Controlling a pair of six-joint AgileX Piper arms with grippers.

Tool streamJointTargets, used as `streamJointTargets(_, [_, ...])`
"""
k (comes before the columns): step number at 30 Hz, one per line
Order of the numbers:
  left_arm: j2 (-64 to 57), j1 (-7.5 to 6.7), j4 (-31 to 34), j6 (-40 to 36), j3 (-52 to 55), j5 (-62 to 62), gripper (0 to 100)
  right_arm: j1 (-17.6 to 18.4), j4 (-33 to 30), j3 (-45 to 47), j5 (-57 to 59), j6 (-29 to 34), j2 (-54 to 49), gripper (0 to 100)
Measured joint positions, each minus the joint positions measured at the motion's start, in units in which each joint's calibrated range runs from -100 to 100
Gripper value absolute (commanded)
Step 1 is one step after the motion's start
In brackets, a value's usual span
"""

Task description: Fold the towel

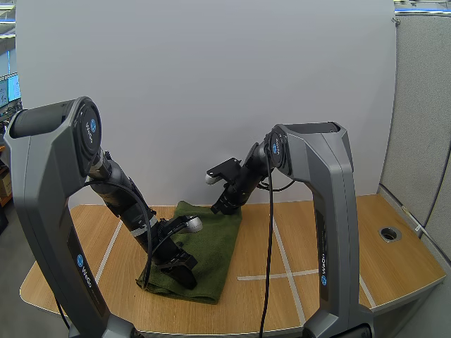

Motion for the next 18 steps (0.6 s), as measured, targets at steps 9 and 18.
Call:
streamJointTargets(9, [0.0, 1.03, 3.3, -2.2, 0.0, -0.8, 0, -3.0, -1.3, -0.2, 9.7, 0.3, 0.0, 0])
streamJointTargets(18, [-0.1, 5.88, 6.5, -2.3, -2.0, -1.2, 0, -5.9, -2.0, 0.2, 20.5, 0.4, -0.8, 0])
